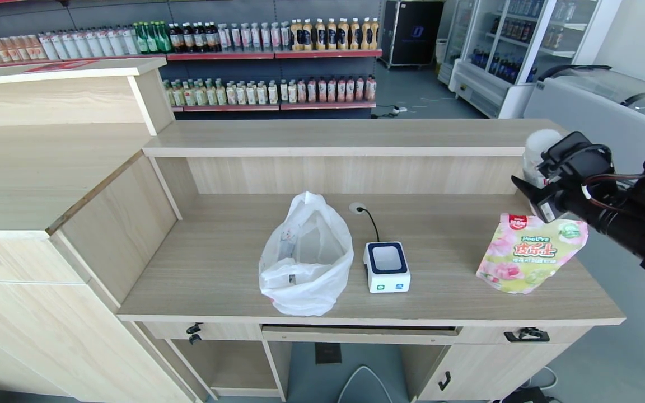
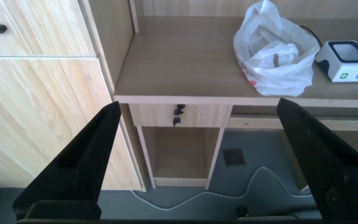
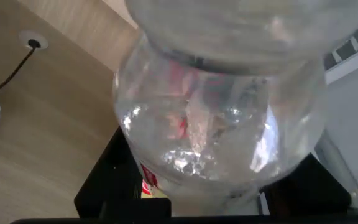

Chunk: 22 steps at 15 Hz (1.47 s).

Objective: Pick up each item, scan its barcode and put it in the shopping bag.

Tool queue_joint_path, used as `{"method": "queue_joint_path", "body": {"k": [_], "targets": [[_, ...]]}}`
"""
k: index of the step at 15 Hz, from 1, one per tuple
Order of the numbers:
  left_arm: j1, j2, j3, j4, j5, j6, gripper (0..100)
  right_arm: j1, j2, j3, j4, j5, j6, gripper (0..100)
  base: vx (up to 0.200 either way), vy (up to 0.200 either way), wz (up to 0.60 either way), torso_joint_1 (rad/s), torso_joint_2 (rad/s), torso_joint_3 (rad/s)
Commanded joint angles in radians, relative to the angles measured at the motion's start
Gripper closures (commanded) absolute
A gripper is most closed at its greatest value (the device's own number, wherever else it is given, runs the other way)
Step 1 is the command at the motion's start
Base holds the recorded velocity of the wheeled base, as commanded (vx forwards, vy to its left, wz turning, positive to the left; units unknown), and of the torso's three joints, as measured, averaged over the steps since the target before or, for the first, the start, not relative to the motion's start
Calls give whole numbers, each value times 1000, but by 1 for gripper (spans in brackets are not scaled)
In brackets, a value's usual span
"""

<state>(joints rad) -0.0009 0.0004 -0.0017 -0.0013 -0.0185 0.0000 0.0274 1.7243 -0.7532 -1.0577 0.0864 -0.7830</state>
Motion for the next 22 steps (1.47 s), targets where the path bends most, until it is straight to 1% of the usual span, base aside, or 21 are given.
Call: {"method": "queue_joint_path", "body": {"k": [1,2,3,5,6,9,10,11,13,16,19,22], "targets": [[1,0,0,0,0,0,0,12,49,15,-70,6,-25,100,0,0,600,-7,2,2],[1,0,0,0,0,-2,0,20,71,15,-107,18,-50,100,0,0,600,2,2,2],[1,0,0,0,0,0,0,20,90,15,-127,64,-87,100,0,0,600,-7,-2,2],[1,0,0,0,0,0,0,0,140,23,-136,196,-148,100,0,0,0,0,0,0],[1,0,0,0,0,0,0,-18,176,34,-151,236,-180,100,0,0,0,0,0,0],[1,0,0,0,0,0,0,-38,279,54,-274,299,-208,100,0,0,0,0,0,0],[1,0,0,0,0,0,0,-43,325,55,-337,345,-223,100,0,0,0,0,0,0],[1,0,0,0,0,0,0,-44,347,54,-361,372,-233,100,0,0,0,0,0,0],[1,0,0,0,0,0,0,-43,385,51,-401,400,-233,100,0,0,0,0,0,0],[1,0,0,0,0,-2,0,-40,428,46,-444,414,-234,100,0,0,0,0,0,0],[1,0,0,0,0,0,0,-37,474,28,-499,493,-237,100,0,0,0,0,0,0],[1,0,0,0,0,0,0,-35,509,21,-513,507,-249,100,0,0,0,0,0,0]]}}
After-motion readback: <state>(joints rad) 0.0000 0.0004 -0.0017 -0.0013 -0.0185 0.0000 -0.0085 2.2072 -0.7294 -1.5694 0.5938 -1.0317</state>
